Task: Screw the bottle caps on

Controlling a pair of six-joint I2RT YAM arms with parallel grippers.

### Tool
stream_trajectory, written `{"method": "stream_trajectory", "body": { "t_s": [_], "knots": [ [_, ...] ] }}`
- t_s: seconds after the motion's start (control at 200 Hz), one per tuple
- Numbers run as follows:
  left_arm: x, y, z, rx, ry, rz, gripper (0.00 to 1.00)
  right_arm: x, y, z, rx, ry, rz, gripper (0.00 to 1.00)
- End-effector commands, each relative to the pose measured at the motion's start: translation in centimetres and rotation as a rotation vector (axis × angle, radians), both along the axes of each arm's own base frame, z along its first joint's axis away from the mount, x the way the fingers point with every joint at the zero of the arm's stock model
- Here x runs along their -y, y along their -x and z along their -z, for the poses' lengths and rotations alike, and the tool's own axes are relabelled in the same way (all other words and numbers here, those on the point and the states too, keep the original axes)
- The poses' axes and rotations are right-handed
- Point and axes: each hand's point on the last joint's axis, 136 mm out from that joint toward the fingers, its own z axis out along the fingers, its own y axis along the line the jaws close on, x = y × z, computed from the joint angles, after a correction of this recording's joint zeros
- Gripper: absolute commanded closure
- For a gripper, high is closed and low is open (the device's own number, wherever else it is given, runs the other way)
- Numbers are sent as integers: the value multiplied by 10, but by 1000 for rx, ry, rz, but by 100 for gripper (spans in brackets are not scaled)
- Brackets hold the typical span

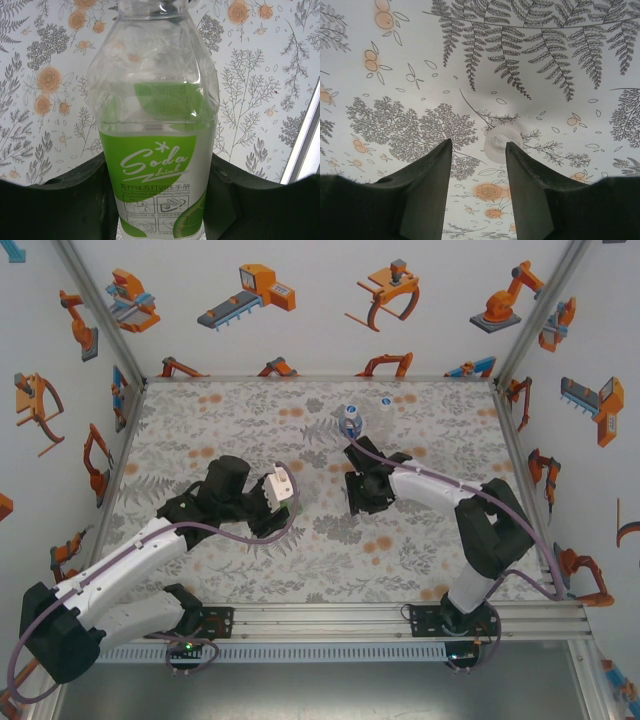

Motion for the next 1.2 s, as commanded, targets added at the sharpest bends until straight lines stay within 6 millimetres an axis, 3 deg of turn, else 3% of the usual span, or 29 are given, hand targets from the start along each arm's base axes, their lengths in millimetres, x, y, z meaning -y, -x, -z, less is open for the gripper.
{"method": "stream_trajectory", "body": {
  "t_s": [0.0, 0.34, 1.197],
  "knots": [
    [3, -2, -14, 24, 21, 16, 72, 9, 0, -10, 14, 39, 1, 53],
    [3, -1, -15, 26, 23, 16, 72, 16, 10, 12, -41, 77, 12, 51],
    [4, -1, -15, 19, 22, 21, 71, 22, 19, 25, -72, 96, 18, 51]
  ]
}}
